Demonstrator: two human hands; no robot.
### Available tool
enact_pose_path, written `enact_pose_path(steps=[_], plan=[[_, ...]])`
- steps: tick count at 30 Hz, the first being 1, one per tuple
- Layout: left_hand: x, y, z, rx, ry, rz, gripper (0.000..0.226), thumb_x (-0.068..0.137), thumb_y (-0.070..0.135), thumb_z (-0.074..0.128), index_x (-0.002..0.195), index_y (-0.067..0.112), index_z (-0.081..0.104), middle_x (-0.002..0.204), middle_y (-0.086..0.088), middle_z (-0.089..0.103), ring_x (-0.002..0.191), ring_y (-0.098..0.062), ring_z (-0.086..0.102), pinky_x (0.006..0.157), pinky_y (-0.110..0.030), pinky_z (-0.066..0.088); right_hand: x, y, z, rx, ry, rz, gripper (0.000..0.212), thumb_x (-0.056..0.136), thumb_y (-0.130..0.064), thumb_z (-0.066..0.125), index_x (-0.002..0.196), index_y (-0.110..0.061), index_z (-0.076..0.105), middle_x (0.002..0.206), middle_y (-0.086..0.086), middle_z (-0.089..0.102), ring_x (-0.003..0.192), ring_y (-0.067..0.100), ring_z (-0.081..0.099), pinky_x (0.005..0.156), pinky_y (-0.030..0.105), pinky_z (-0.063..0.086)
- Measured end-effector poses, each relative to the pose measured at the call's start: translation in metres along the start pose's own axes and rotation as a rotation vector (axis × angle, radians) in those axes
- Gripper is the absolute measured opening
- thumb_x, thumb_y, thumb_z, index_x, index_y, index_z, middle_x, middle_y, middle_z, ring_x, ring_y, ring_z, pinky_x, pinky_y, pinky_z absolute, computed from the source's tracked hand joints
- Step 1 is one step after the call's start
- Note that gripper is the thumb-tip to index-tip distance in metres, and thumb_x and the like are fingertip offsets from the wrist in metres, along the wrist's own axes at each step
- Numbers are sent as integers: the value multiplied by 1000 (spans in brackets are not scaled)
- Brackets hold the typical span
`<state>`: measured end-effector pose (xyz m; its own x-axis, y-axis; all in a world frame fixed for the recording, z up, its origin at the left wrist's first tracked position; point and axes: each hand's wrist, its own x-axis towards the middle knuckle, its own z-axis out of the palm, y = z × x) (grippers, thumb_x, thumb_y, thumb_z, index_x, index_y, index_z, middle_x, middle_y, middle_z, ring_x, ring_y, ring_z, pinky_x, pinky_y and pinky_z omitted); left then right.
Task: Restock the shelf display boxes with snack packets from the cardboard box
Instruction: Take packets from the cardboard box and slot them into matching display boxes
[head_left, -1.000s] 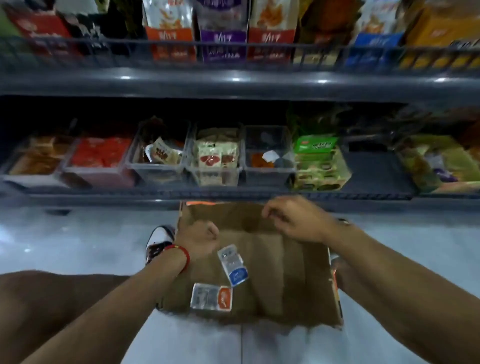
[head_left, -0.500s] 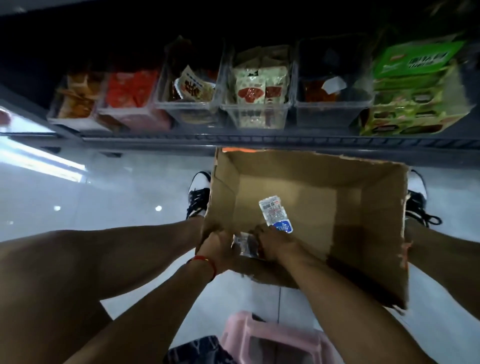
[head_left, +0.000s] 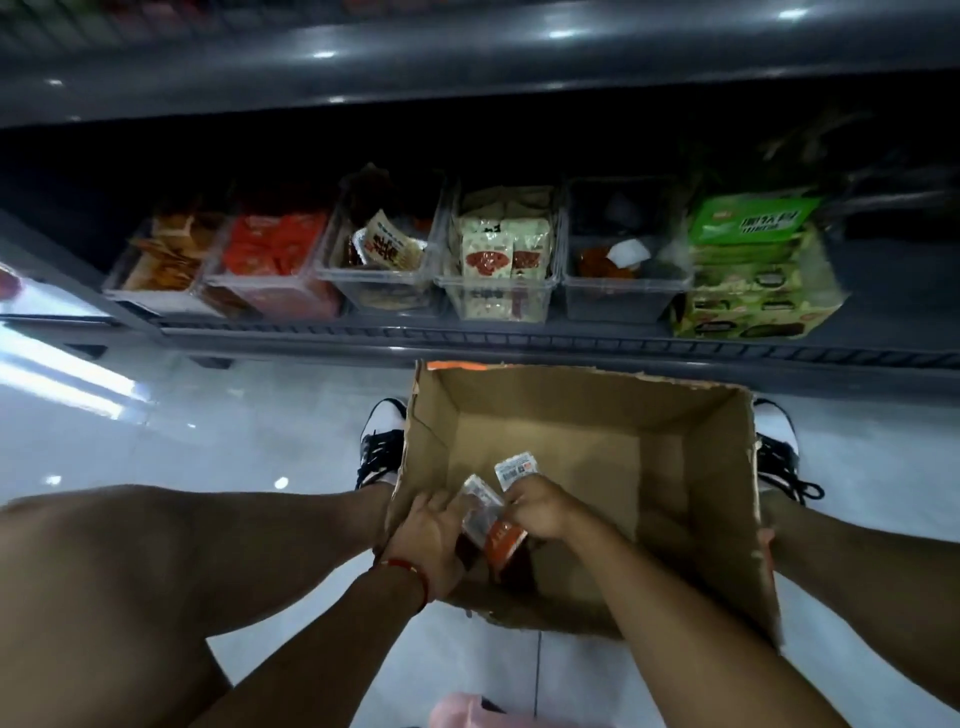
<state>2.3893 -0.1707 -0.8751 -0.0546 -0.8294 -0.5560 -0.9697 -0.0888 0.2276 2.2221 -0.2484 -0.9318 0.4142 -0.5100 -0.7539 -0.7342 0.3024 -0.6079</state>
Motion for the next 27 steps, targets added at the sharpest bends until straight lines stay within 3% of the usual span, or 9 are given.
enact_pose_path(steps=[2,4,8,11,14,17,21,23,27], plan=[[-1,6,-8,-36,91,74,65,86,28,65,147,36,43,151,7,43,141,-22,36,116,-38,37,-27,-7,-22,349,1,-4,8,98,-10,60,102,-9,67,78,13,61,53,15,56,47,29,46],[0,17,-24,-175,199,166,54,88,18,66,138,35,55,141,5,56,133,-18,48,113,-31,40,-58,-16,-42,604,13,-4,9,99,-10,61,104,-6,67,73,12,65,49,10,56,46,22,42],[7,37,-58,-246,373,264,30,95,15,61,121,30,66,121,0,68,115,-19,61,100,-30,49,-114,-31,-78,833,39,-57,27,105,-27,53,109,-3,65,80,13,73,54,13,59,51,23,40],[4,60,-100,-381,468,330,13,103,21,53,106,22,65,104,4,70,96,-12,62,83,-30,49,-149,-46,-110,755,188,-137,59,104,-56,40,104,-5,70,76,12,70,57,17,57,54,27,40],[-8,79,-149,-551,489,338,19,106,35,44,109,27,61,101,8,70,91,-9,67,79,-34,55,-185,-73,-136,540,425,-272,59,98,-64,44,102,-13,74,82,5,71,66,18,61,57,27,45],[-20,92,-192,-682,455,457,18,107,31,42,105,26,59,90,6,66,78,-3,63,69,-29,53,-220,-108,-152,290,546,-534,28,94,-43,67,111,-21,69,100,0,74,81,11,67,60,21,49],[-40,108,-241,-852,423,609,13,106,20,50,104,17,63,89,-9,71,78,-12,68,64,-35,56,-252,-158,-173,93,695,-665,11,97,-21,67,104,-13,69,84,-2,72,60,-1,61,54,20,47],[-48,110,-261,-964,376,609,12,102,16,57,111,11,63,94,-16,74,79,-20,70,62,-36,58,-265,-175,-183,96,735,-669,9,97,-22,68,102,-15,70,84,-2,74,59,1,63,56,24,50],[-59,102,-284,-1139,336,575,14,96,12,65,110,9,67,94,-12,78,83,-24,75,59,-29,61,-280,-200,-201,208,690,-687,9,95,-21,70,99,-13,71,86,6,78,62,19,59,59,31,50]])
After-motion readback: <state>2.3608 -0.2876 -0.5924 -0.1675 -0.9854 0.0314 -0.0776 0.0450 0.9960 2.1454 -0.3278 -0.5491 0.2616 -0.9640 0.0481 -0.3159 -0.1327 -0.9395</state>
